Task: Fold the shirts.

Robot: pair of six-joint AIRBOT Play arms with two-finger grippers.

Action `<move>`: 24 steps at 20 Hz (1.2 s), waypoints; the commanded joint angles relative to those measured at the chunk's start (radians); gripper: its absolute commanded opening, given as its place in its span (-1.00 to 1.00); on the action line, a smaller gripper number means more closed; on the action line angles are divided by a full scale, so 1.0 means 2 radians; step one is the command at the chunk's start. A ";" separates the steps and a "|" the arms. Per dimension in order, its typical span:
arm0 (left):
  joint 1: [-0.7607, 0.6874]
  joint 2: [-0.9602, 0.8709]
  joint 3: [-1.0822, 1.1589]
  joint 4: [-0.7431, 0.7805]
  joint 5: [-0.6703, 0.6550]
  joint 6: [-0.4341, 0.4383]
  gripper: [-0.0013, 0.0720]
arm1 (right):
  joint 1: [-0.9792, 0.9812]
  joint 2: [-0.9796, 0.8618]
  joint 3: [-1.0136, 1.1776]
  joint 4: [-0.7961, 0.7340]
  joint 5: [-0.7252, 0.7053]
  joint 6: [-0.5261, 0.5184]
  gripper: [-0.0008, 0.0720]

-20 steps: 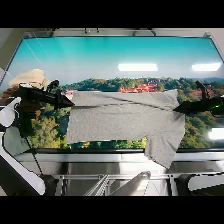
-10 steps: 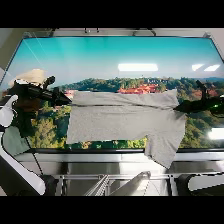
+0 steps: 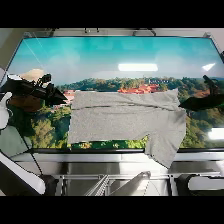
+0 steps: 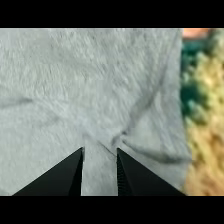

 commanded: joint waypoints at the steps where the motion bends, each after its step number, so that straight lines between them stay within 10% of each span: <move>1: 0.013 0.089 -0.113 0.100 0.035 -0.003 -0.27 | -0.035 0.064 -0.005 -0.044 0.004 0.044 -0.27; 14: -0.004 0.217 -0.436 0.138 0.209 0.031 -0.21 | -0.048 0.098 -0.050 0.064 0.044 0.049 -0.14; 18: -0.004 0.217 -0.430 0.138 0.210 0.040 0.38 | -0.048 0.098 -0.050 0.064 0.058 0.054 0.02; 24: -0.016 0.218 -0.396 0.175 0.179 0.045 0.43 | -0.049 0.098 -0.050 0.064 0.063 0.066 0.07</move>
